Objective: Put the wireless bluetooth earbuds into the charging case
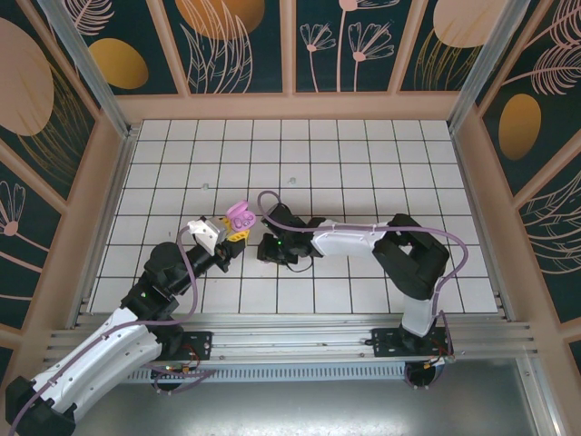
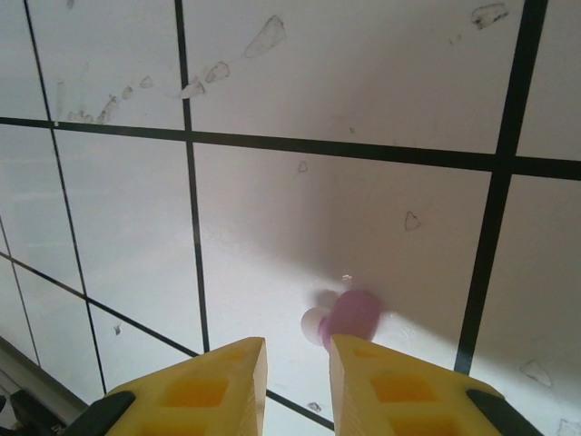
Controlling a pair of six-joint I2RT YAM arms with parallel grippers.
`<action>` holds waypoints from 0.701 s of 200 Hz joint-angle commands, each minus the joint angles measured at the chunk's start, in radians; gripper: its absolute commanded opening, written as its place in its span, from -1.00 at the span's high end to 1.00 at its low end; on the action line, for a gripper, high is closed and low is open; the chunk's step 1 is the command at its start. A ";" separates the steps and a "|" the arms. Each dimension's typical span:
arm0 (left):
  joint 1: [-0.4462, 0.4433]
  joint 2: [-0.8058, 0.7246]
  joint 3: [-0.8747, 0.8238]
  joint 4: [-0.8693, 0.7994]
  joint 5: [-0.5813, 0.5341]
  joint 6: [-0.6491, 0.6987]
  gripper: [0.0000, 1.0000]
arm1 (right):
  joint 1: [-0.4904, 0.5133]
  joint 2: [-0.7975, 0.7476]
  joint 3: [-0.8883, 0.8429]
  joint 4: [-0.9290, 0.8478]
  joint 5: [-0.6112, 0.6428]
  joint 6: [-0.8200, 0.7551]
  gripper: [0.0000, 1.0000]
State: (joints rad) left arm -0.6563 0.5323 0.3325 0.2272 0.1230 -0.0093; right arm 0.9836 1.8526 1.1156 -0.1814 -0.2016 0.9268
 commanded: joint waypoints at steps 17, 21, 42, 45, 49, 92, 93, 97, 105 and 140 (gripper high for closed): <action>0.004 -0.008 0.024 0.007 0.007 0.019 0.83 | 0.006 0.020 0.029 -0.045 0.034 0.008 0.50; 0.004 -0.008 0.024 0.005 0.008 0.021 0.83 | 0.006 0.020 0.030 -0.046 0.037 0.009 0.50; 0.004 -0.006 0.024 0.007 0.008 0.022 0.82 | 0.006 0.017 0.033 -0.056 0.049 0.007 0.49; 0.003 -0.005 0.025 0.007 0.007 0.022 0.82 | 0.006 0.017 0.034 -0.058 0.050 0.008 0.49; 0.004 -0.005 0.025 0.007 0.007 0.023 0.82 | 0.006 0.017 0.035 -0.058 0.051 0.007 0.48; 0.004 -0.001 0.031 0.004 0.008 0.029 0.82 | 0.008 0.041 0.053 -0.062 0.044 0.000 0.40; 0.004 -0.001 0.031 0.004 0.008 0.028 0.82 | 0.007 0.042 0.053 -0.061 0.044 0.000 0.40; 0.004 -0.002 0.031 0.002 0.007 0.029 0.82 | 0.007 0.045 0.054 -0.061 0.042 0.000 0.40; 0.004 -0.002 0.032 0.001 0.008 0.031 0.82 | 0.007 0.050 0.059 -0.063 0.041 -0.002 0.40; 0.004 -0.006 0.031 -0.007 0.007 0.032 0.82 | 0.009 0.067 0.067 -0.065 0.034 -0.002 0.41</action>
State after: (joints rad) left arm -0.6563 0.5327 0.3328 0.2249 0.1226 0.0002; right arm 0.9836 1.8999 1.1599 -0.2188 -0.1730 0.9264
